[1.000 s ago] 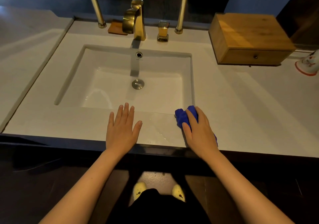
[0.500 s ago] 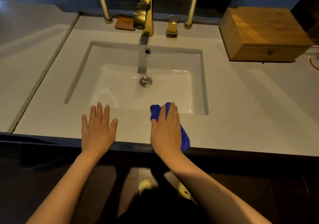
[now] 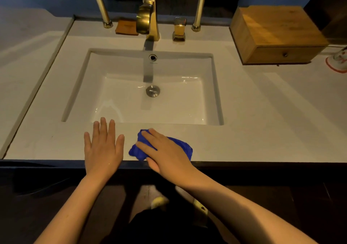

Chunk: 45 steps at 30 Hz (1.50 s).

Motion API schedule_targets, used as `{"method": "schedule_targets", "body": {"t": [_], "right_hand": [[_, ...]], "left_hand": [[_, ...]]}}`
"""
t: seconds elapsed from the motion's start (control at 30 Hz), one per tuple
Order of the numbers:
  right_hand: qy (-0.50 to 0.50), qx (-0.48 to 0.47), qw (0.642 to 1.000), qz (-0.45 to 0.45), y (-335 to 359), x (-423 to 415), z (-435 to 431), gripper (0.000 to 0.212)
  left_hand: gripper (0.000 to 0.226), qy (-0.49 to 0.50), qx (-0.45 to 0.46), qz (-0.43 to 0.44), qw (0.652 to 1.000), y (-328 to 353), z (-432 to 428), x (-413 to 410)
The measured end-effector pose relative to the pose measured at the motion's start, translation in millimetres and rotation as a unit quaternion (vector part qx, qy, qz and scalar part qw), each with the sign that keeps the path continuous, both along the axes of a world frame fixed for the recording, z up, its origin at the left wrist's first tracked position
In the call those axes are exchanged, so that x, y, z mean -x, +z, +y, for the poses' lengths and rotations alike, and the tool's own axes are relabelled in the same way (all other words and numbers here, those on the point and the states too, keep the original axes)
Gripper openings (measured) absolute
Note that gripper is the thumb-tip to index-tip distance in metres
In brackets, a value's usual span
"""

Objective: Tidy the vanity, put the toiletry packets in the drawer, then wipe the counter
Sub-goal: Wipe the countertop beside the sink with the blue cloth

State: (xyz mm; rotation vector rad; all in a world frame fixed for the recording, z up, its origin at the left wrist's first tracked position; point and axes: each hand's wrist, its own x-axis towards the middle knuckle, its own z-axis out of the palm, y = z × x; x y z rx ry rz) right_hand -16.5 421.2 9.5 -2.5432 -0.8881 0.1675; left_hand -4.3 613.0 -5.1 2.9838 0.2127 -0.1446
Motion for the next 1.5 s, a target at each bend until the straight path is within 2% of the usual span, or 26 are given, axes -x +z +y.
{"method": "schedule_targets", "body": {"t": [0.13,0.23,0.3,0.4,0.5,0.63,0.77,0.93,1.1,1.3,1.5], "right_hand": [[0.074,0.032,0.997,-0.021,-1.2,-2.6,-40.3,0.045],[0.058,0.035,0.998,-0.015,-1.1,-8.5,-73.1,0.044],[-0.005,0.04,0.999,-0.024,-1.4,-15.3,-99.4,0.043],[-0.151,0.038,0.987,-0.051,1.9,-16.5,-148.3,0.043],[-0.291,0.047,0.954,-0.047,1.1,-4.2,-163.4,0.046],[-0.433,0.052,0.9,-0.023,-7.4,-2.9,-112.2,0.044],[-0.384,0.04,0.922,-0.017,-3.1,-10.1,-44.0,0.045],[-0.287,0.004,0.955,0.075,4.5,-16.1,10.9,0.052],[-0.201,-0.053,0.958,0.196,14.3,-18.6,11.9,0.055],[-0.121,-0.057,0.974,0.183,28.2,-6.9,-15.6,0.052],[-0.077,-0.004,0.985,0.153,37.1,-24.2,-32.9,0.07]], "left_hand": [[0.061,-0.03,0.049,0.003,0.998,9.0,-14.9,0.7],[0.07,-0.089,0.07,0.0,0.994,8.7,-44.3,2.3],[0.073,-0.103,0.052,-0.001,0.993,4.1,-58.8,3.5],[0.073,-0.096,0.015,-0.011,0.995,-1.6,-63.6,3.9],[0.072,-0.098,0.002,-0.019,0.995,-3.7,-63.3,4.0],[0.071,-0.097,0.002,-0.019,0.995,-3.7,-65.7,4.0],[0.071,-0.096,0.009,-0.017,0.995,-3.5,-65.1,3.7],[0.072,-0.098,0.018,-0.02,0.995,-3.6,-64.4,2.4],[0.073,-0.083,0.086,-0.019,0.993,2.0,-61.9,0.1],[0.06,-0.062,0.173,-0.03,0.982,5.7,-60.0,-0.5],[0.06,-0.045,0.236,-0.04,0.97,7.0,-58.5,0.6]]}}
